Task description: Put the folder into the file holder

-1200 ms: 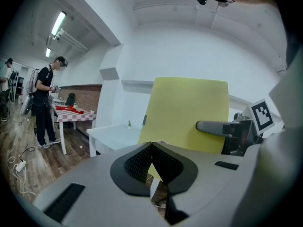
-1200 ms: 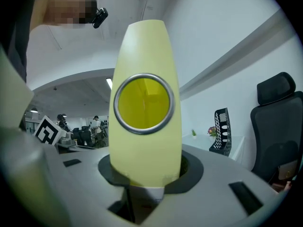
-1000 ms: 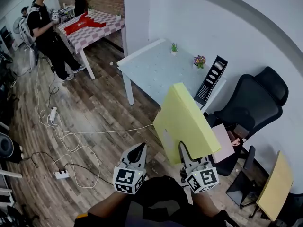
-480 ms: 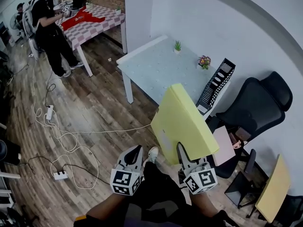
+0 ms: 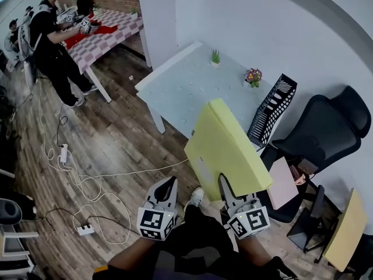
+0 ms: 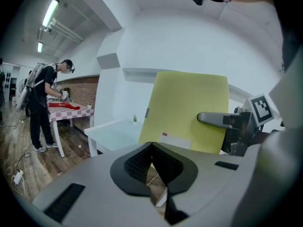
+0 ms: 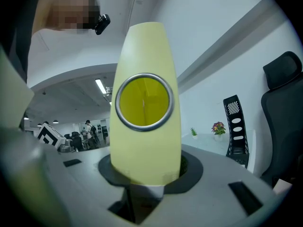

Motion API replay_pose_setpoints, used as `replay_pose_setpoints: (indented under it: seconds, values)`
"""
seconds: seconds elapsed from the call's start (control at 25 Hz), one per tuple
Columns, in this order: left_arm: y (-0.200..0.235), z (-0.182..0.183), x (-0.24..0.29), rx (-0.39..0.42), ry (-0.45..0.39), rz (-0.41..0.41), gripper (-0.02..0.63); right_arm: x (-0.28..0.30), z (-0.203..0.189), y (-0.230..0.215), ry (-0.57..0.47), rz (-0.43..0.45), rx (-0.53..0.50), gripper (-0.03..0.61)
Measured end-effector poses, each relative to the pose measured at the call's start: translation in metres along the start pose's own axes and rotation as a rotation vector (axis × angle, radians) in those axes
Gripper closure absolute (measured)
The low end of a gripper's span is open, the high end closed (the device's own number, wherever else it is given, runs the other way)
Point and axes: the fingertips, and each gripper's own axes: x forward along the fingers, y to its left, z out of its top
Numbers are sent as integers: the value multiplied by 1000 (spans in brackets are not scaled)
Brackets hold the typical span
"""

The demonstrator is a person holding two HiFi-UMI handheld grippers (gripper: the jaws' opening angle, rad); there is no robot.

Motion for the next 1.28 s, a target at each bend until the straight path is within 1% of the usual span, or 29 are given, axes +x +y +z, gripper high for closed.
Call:
replay_pose_setpoints:
  seconds: [0.16, 0.32, 0.52, 0.68, 0.84, 0.96, 1.12, 1.28]
  values:
    - [5, 25, 48, 26, 3, -38, 604, 19, 27, -33, -49, -48, 4, 436]
    - [-6, 52, 93, 58, 2, -99, 604, 27, 58, -76, -114, -125, 13, 436]
    - [-23, 83, 139, 117, 0, -179, 604, 20, 94, -123, -211, -246, 18, 436]
    - [-37, 103, 166, 152, -27, -219, 604, 13, 109, -153, -256, -311, 5, 436]
    - [-46, 110, 186, 162, -25, -255, 604, 6, 120, -166, -291, -350, -4, 436]
    - [-61, 117, 201, 182, -24, -305, 604, -9, 133, -172, -332, -397, -20, 436]
    - [-85, 121, 222, 214, -10, -393, 604, -35, 142, -185, -378, -500, -28, 436]
    - [-103, 115, 246, 230, 23, -489, 604, -54, 140, -197, -386, -619, -43, 436]
